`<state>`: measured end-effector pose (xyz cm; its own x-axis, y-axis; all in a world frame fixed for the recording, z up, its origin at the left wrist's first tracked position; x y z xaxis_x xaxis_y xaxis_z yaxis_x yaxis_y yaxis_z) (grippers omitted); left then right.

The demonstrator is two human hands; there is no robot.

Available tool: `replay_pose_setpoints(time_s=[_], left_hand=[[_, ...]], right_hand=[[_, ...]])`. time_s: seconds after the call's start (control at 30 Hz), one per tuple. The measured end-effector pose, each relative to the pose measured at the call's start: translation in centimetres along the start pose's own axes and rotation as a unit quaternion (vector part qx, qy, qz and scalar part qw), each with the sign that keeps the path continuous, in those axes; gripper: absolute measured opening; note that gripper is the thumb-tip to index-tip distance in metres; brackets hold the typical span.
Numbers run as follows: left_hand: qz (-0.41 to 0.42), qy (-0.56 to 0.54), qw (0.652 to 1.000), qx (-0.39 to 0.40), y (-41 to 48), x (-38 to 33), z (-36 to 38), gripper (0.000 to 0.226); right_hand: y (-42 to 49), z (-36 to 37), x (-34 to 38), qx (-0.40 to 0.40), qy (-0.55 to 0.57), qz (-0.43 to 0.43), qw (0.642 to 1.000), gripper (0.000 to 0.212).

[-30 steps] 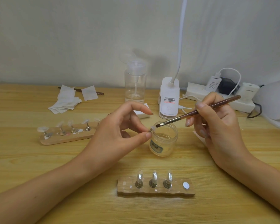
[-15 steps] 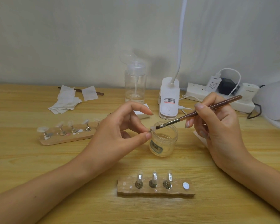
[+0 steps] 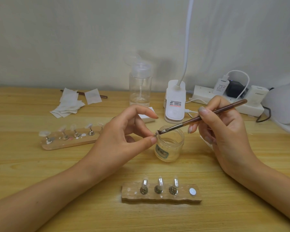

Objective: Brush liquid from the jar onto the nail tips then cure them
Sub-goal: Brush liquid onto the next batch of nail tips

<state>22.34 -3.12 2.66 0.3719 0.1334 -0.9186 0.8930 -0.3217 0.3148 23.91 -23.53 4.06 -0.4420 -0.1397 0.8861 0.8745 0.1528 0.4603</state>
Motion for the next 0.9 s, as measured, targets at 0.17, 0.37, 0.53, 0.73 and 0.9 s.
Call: replay_pose_setpoints(time_s=[0.17,0.37,0.53,0.73,0.9], left_hand=[[0.000,0.001,1.000,0.001,-0.01,-0.06,-0.01,0.037],[-0.001,0.001,1.000,0.002,0.00,-0.09,0.02,0.037],[0.000,-0.002,1.000,0.003,0.00,-0.12,0.04,0.037],[-0.002,-0.003,1.000,0.002,0.00,-0.06,0.03,0.037],[-0.002,-0.004,1.000,0.002,0.01,0.01,0.01,0.037]], right_hand=[[-0.01,-0.39,-0.27,-0.020,-0.014,0.007,1.000,0.016],[0.01,-0.42,0.05,-0.027,-0.001,-0.013,1.000,0.017],[-0.02,0.16,0.25,0.006,0.005,-0.016,1.000,0.016],[-0.02,0.07,0.06,-0.003,-0.008,-0.008,1.000,0.017],[-0.04,-0.22,-0.14,-0.021,-0.019,0.005,1.000,0.019]])
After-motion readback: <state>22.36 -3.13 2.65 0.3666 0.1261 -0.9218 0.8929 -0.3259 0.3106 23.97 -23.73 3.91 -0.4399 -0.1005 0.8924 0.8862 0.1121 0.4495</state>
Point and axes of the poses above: each hand's wrist, its own y-axis towards the middle knuckle, its own z-axis out of the palm, x = y × z, the point moved 5 cm from there along y, towards the middle knuckle, and after that the axes turned 3 degrees about x, right-handed, at the moved point
